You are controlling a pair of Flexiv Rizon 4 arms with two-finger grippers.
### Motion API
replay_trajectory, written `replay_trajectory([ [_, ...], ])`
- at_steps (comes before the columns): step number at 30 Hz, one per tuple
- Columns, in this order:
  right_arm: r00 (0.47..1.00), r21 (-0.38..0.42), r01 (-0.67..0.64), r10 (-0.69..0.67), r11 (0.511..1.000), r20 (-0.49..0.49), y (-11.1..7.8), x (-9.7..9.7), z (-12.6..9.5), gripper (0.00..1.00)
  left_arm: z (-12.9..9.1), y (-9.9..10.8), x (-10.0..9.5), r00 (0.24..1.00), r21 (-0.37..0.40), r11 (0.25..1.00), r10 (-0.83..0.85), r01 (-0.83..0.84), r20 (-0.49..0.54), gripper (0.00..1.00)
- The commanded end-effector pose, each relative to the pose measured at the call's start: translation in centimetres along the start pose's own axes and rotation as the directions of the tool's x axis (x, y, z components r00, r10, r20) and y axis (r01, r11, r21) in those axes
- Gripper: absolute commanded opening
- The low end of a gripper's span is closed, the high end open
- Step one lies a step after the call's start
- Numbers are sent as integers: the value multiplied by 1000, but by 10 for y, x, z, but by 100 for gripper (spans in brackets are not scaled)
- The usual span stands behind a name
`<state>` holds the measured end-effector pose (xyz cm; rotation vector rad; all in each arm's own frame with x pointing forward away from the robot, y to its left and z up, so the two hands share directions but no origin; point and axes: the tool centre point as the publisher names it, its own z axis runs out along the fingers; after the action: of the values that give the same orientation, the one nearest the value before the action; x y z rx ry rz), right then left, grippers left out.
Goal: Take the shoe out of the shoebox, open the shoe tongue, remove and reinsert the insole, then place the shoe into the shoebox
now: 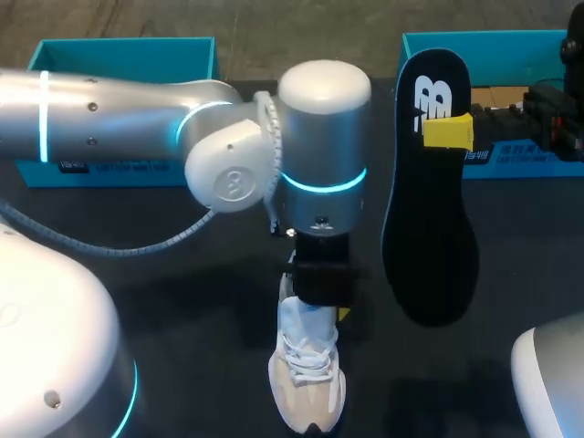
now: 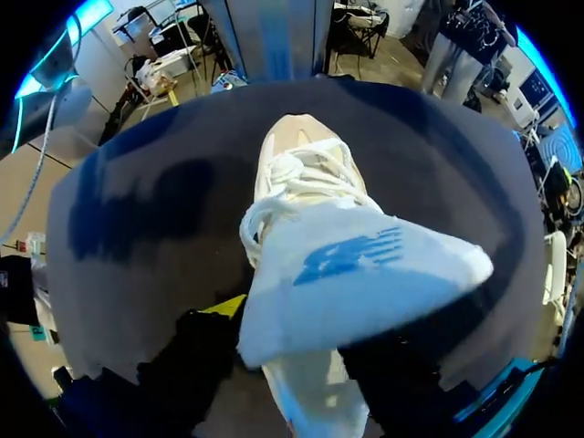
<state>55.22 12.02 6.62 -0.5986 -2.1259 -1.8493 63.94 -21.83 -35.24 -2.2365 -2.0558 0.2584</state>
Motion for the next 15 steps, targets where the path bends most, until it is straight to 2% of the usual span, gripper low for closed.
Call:
replay_trajectory([
  [1,1000,9,-1,1,1000,-3,5,-2,3,0,-27,-10,24,993,-33,999,5,-1,118,100],
  [11,1000,9,-1,1,1000,-3,5,-2,3,0,-92,-20,27,937,-146,989,41,11,346,100],
  [15,1000,9,-1,1,1000,-3,5,-2,3,0,-110,-23,27,902,-190,982,67,17,426,100],
])
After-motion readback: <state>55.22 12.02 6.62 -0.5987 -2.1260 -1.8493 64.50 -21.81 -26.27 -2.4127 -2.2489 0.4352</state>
